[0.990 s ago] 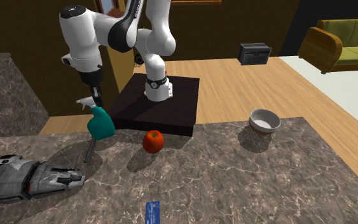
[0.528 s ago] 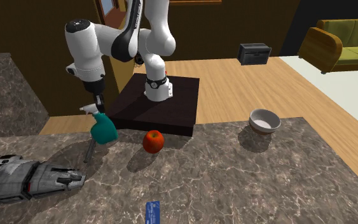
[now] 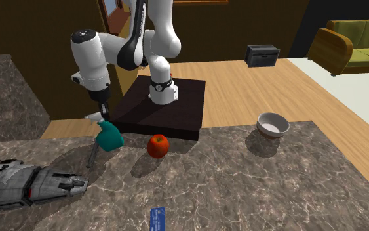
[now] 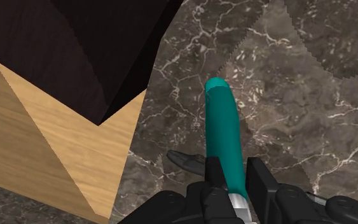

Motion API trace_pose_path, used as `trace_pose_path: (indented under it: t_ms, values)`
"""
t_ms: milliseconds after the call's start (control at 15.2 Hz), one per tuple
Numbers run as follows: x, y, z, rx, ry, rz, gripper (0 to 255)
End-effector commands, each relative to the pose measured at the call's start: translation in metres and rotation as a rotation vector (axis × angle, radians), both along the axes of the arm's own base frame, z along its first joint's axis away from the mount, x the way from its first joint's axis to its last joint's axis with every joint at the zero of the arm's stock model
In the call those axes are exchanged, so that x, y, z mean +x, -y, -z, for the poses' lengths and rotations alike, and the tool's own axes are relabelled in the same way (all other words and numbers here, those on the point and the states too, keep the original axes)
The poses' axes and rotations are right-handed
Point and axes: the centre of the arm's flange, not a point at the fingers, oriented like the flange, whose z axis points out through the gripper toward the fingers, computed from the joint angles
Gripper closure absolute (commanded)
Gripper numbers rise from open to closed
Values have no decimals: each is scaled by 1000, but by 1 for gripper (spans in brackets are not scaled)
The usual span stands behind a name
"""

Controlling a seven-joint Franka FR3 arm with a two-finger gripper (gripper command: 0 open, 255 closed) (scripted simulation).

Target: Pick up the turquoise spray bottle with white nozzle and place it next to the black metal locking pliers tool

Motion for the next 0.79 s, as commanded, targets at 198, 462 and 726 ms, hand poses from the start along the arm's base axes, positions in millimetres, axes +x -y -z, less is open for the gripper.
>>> trace_pose_path:
  t_ms: [198, 462, 726]
  values:
    - [0, 0, 0, 0, 0, 0, 0]
    - [0, 0, 0, 0, 0, 0, 0]
    - [2, -4, -39, 0, 0, 0, 0]
